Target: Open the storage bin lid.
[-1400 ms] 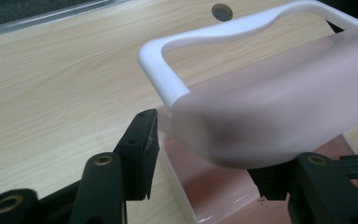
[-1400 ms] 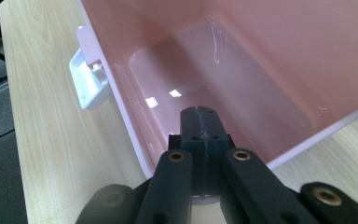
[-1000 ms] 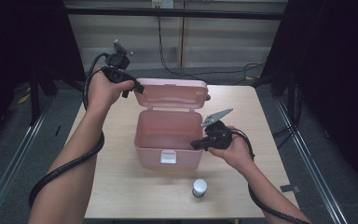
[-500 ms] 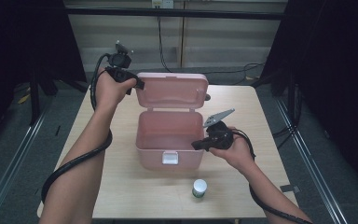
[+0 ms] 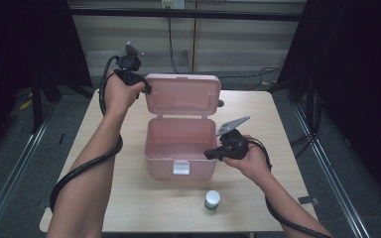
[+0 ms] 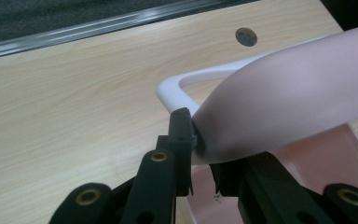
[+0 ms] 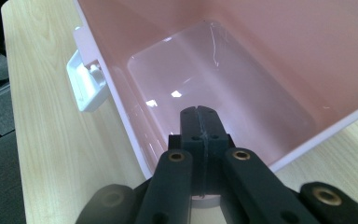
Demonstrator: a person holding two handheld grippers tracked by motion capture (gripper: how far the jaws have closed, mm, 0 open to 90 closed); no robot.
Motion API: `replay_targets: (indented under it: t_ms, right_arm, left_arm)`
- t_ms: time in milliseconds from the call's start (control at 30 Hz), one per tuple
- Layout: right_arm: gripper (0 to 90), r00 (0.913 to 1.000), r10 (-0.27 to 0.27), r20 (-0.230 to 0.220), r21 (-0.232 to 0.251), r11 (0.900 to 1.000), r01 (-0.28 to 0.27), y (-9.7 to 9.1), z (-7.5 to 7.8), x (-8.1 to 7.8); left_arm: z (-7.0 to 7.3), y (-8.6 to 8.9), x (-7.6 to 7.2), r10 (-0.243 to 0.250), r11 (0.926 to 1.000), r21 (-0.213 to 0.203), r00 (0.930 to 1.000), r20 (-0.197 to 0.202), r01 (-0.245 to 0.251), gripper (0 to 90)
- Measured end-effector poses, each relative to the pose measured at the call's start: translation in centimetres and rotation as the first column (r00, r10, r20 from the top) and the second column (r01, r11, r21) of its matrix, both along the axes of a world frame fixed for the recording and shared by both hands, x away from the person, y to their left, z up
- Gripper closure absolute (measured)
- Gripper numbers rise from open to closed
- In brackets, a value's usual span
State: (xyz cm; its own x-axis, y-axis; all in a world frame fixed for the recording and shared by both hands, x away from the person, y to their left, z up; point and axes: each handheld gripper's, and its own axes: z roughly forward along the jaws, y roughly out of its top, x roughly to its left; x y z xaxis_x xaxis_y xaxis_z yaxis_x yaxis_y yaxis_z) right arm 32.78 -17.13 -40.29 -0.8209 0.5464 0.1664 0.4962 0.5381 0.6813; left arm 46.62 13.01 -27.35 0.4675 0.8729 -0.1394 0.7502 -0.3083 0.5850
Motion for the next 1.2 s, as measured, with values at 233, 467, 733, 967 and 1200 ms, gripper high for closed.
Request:
replay_targets:
  t_ms: [233, 467, 733, 967, 1200]
  right_arm:
    - [90.0, 1.0000, 0.001, 0.003, -0.002, 1.0000, -0.001, 0.0, 0.0, 0.0]
    - [90.0, 1.0000, 0.002, 0.001, -0.001, 1.0000, -0.002, 0.0, 0.0, 0.0]
    - [90.0, 1.0000, 0.004, 0.004, 0.007, 1.0000, -0.004, -0.1, -0.1, 0.0]
    - [90.0, 1.0000, 0.006, 0.008, 0.011, 0.9999, -0.006, -0.1, -0.1, 0.0]
    - [90.0, 0.9999, 0.014, 0.005, 0.014, 0.9998, -0.014, -0.2, -0.1, 0.1]
  left_arm:
    - [-0.2, 0.0, 0.4, 0.010, 0.9999, -0.010, 0.9999, -0.003, -0.010, 80.6]
    - [-0.4, -0.2, 1.0, 0.020, 0.9998, -0.006, 0.9998, 0.001, -0.020, 81.3]
    - [-0.8, -0.2, 1.8, 0.028, 0.9996, -0.008, 0.9996, -0.008, -0.028, 82.1]
    - [-1.1, -0.3, 2.3, 0.032, 0.9995, -0.006, 0.9995, -0.006, -0.032, 83.1]
    - [-1.4, -0.3, 2.7, 0.037, 0.9993, -0.009, 0.9993, -0.004, -0.037, 83.6]
